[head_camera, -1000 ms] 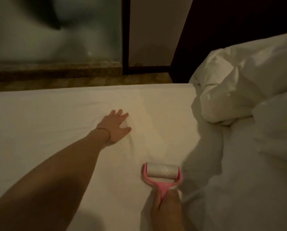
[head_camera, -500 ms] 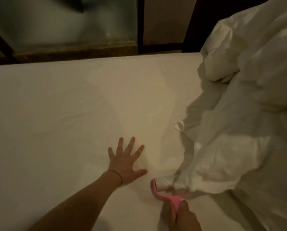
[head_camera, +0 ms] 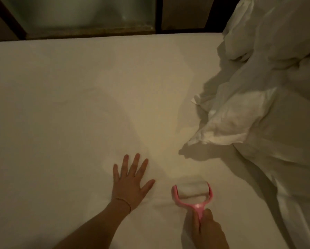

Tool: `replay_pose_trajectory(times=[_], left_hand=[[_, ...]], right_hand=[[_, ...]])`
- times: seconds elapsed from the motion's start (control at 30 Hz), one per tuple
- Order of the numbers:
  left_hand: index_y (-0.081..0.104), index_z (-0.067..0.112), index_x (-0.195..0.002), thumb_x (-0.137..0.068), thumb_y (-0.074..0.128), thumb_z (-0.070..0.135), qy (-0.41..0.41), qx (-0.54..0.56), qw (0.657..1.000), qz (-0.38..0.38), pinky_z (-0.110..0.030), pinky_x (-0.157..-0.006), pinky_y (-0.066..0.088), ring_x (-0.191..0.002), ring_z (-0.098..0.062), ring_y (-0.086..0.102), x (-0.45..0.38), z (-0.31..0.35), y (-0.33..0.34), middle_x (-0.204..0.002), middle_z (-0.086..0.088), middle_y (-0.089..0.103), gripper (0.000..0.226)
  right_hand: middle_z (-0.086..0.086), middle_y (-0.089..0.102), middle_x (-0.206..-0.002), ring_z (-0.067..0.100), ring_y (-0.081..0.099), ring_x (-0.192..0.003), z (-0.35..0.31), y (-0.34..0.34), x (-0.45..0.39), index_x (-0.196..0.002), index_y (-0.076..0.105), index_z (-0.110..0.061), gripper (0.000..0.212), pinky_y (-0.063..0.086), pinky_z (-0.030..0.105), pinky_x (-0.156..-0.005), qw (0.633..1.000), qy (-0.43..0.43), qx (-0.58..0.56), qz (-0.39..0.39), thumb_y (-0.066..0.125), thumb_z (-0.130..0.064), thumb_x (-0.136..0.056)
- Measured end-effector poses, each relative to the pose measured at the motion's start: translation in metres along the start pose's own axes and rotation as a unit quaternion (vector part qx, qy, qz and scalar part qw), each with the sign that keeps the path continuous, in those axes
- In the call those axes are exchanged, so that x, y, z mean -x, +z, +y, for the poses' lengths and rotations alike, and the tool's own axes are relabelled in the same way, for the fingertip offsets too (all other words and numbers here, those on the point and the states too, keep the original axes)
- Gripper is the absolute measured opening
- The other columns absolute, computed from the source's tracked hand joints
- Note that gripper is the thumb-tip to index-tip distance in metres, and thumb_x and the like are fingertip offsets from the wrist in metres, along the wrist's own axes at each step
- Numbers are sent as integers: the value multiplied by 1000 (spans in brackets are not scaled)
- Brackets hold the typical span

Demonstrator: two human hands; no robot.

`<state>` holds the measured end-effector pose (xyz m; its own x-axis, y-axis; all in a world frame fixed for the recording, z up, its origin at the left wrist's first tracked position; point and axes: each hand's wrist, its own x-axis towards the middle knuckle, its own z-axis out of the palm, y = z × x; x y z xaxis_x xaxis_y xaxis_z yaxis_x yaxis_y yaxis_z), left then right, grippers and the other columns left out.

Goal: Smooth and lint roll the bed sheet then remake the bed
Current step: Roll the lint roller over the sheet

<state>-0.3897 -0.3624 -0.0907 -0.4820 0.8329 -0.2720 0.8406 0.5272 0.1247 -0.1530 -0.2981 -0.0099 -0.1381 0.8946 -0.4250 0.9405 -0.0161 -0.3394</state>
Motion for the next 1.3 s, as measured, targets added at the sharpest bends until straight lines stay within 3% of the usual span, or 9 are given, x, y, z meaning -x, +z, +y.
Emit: replay_pose_trajectory(times=[0.1,0.2,0.27,0.37,0.63,0.8,0.9,0.97,1.3], left_hand=[[26,35,-158,-96,13,74,-8,4,1000,19,-64,-116,18,-154,-33,12,28,1,11,-167,3,19,74],[27,33,-157,-96,12,73,-21,11,1000,19,-63,-117,18,-154,-33,13,50,9,18,-166,1,23,74],[27,33,-157,-96,11,73,-26,16,999,25,-62,-117,17,-153,-34,14,60,16,21,-166,0,23,74],[27,34,-157,-95,13,73,-20,19,999,28,-62,-117,16,-153,-35,13,74,23,25,-166,-2,22,75],[20,38,-158,-94,19,74,1,7,999,45,-61,-118,11,-155,-32,7,102,22,38,-168,2,13,74],[22,37,-158,-94,16,75,-4,12,999,42,-62,-117,11,-155,-31,6,114,27,41,-168,2,15,75],[23,37,-158,-93,17,76,3,13,999,38,-65,-116,12,-155,-32,6,127,31,44,-167,1,16,77],[26,36,-157,-92,17,77,7,11,999,39,-67,-115,13,-154,-33,8,136,33,46,-167,0,18,77],[22,37,-158,-93,24,74,16,17,999,41,-65,-116,8,-155,-32,1,146,34,52,-168,1,13,75]], right_hand=[[11,49,-52,15,30,-35,52,27,49,-68,65,-1,68,20,27,-49,998,-41,12,48,33,-55,-95],[8,47,-47,26,44,-31,62,16,64,-71,57,-9,52,30,25,-38,998,-39,37,29,38,-54,-89],[10,59,-64,31,66,-61,47,1,51,-87,49,-18,42,48,35,-51,997,-13,77,17,36,-58,-93],[14,65,-99,34,65,-95,28,2,18,-98,37,-19,37,48,38,-73,999,-29,33,-3,29,-55,-98],[11,67,-94,33,66,-94,69,20,77,-99,38,-21,37,45,36,-68,1000,3,13,-25,32,-58,-96],[-5,32,-46,33,60,-46,102,19,129,-81,46,-20,51,32,27,-39,999,5,14,37,30,-68,-89],[10,66,-79,32,69,-83,92,13,105,-105,46,-19,52,44,36,-60,998,-21,55,12,26,-65,-93],[13,67,-99,35,65,-97,77,14,75,-107,40,-18,42,46,38,-71,999,-36,31,-14,30,-58,-98],[5,62,-75,32,67,-87,110,25,141,-91,35,-25,32,39,33,-59,997,30,-50,-58,39,-56,-97]])
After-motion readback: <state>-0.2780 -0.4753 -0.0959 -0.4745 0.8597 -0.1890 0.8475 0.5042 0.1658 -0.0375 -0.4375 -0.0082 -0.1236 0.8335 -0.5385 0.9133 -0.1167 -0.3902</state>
